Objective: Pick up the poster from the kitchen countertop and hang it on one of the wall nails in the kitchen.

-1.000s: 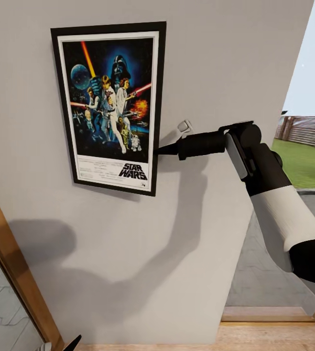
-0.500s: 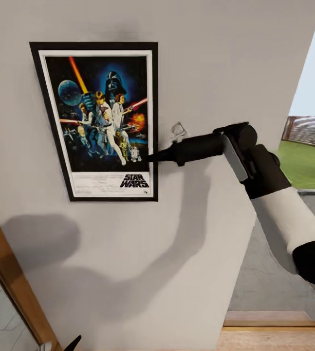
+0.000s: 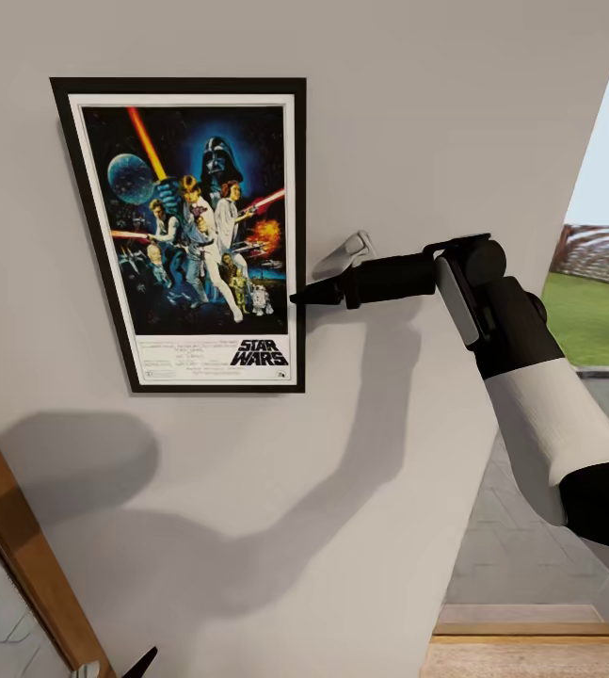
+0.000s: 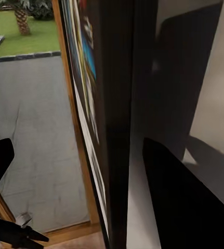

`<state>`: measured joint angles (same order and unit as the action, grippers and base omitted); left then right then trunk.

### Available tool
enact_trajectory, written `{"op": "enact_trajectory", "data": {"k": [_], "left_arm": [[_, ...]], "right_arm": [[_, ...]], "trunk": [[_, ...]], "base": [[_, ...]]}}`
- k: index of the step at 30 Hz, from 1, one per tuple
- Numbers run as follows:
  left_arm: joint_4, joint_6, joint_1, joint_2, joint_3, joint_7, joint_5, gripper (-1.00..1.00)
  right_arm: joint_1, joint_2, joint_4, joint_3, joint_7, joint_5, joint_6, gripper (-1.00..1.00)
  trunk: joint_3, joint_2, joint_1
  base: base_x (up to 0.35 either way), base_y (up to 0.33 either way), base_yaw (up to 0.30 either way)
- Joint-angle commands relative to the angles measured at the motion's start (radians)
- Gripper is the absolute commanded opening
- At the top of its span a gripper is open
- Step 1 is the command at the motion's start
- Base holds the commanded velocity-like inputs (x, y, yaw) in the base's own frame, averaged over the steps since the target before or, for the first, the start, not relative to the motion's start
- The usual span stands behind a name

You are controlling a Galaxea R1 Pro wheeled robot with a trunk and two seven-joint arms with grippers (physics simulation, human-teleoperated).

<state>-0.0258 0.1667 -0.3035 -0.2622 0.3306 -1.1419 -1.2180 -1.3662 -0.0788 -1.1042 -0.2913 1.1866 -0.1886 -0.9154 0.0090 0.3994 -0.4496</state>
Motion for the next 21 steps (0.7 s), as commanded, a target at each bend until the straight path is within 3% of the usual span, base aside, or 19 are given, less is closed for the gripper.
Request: {"op": "enact_trajectory", "data": {"k": [1, 6, 21], "left_arm": [[0.000, 0.008, 0.000, 0.000, 0.008, -0.001, -0.006, 1.00], [0.001, 0.010, 0.000, 0.000, 0.008, -0.001, -0.006, 1.00], [0.001, 0.010, 0.000, 0.000, 0.008, -0.002, -0.006, 1.00]], "right_arm": [[-0.001, -0.001, 0.000, -0.002, -0.001, 0.001, 0.000, 1.00], [-0.001, -0.001, 0.000, -0.002, 0.000, 0.001, 0.000, 1.00], [-0.001, -0.001, 0.000, -0.002, 0.001, 0.001, 0.000, 1.00]], "trunk": [[0.000, 0.001, 0.000], [0.000, 0.001, 0.000], [0.000, 0.001, 0.000]], "base": [[0.001, 0.000, 0.000], [-0.049, 0.000, 0.000], [-0.234, 0.000, 0.000]]}}
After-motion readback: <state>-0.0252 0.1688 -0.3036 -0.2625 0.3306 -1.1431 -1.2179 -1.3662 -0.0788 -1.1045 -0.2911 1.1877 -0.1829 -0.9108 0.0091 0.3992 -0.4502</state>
